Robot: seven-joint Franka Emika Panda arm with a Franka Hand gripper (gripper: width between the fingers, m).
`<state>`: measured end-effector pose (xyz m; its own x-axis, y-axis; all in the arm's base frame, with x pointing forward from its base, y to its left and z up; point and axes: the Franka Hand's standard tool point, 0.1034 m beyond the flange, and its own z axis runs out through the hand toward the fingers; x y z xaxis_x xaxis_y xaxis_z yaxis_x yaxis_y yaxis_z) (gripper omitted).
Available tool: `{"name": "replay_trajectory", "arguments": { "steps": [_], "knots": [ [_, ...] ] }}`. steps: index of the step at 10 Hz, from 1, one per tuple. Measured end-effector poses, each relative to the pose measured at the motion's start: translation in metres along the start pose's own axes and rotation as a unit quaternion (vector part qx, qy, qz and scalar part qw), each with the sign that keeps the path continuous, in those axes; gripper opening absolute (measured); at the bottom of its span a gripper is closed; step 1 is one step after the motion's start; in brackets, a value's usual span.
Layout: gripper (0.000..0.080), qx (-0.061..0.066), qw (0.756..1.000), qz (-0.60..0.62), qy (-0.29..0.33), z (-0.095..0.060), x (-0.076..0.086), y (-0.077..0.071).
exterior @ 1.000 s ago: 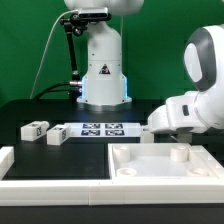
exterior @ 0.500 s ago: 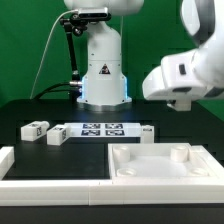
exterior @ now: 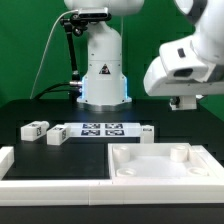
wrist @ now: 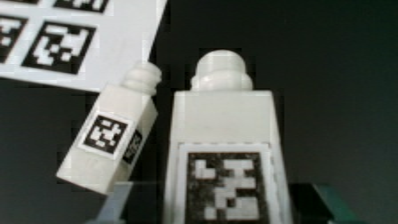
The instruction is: Assemble one leg
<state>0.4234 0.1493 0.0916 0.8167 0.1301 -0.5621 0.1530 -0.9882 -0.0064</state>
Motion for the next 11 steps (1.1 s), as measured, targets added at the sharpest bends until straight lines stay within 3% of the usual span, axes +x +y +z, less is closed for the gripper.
{"name": "replay_trajectory", "arguments": {
  "steps": [1,2,4,5,7,8,9,10,11],
  "knots": [
    [0.029,0.004,0.999,-0.019,0.047,-0.007,0.011,0.005],
    [0.029,0.008,0.995,-0.029,0.096,-0.026,0.019,0.014],
    [0.029,0.01,0.986,-0.045,0.159,-0.052,0.027,0.026],
    [0.029,0.01,0.974,-0.042,0.222,-0.057,0.037,0.026],
    [0.029,0.008,0.955,-0.041,0.292,-0.051,0.032,0.029],
    [0.029,0.006,0.938,-0.045,0.344,-0.057,0.041,0.03],
    [0.029,-0.005,0.918,-0.065,0.391,-0.051,0.045,0.041],
    [0.029,-0.012,0.918,-0.074,0.39,-0.054,0.05,0.054],
    [0.029,-0.014,0.915,-0.077,0.396,-0.068,0.06,0.06]
  ]
}}
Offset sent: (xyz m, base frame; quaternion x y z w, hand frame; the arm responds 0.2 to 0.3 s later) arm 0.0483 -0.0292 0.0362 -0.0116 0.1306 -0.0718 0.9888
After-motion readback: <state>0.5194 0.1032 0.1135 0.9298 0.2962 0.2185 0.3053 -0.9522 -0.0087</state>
